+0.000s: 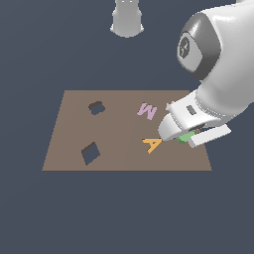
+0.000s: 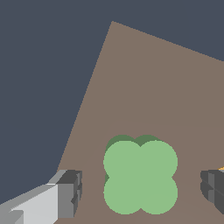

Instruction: Insert a designated object into the corresponding slot on a board.

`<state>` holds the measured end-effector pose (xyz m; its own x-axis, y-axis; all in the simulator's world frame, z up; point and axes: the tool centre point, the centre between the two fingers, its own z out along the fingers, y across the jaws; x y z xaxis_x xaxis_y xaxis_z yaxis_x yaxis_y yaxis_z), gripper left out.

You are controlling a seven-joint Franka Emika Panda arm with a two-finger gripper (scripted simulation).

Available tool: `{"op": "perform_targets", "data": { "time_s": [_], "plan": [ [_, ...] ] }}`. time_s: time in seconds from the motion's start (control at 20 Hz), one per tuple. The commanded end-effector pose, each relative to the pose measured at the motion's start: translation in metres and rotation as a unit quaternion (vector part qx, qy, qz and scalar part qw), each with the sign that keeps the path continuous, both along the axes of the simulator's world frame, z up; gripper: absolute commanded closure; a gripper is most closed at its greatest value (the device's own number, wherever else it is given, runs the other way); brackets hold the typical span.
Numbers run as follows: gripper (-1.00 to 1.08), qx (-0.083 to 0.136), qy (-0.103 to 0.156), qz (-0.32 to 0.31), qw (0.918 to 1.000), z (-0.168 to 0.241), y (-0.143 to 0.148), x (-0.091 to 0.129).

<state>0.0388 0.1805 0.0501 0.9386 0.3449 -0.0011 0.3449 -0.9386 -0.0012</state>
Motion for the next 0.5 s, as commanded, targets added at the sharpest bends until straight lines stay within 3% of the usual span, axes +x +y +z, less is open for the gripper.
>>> {"op": "perform_targets", "data": {
  "time_s": [0.0, 0.45],
  "plan": [
    [-0.92, 0.0, -0.001, 0.001, 1.0, 0.0, 0.001, 0.001],
    [-0.92, 0.0, 0.0, 0.001, 1.0, -0.017, 0.001, 0.001]
  ]
}}
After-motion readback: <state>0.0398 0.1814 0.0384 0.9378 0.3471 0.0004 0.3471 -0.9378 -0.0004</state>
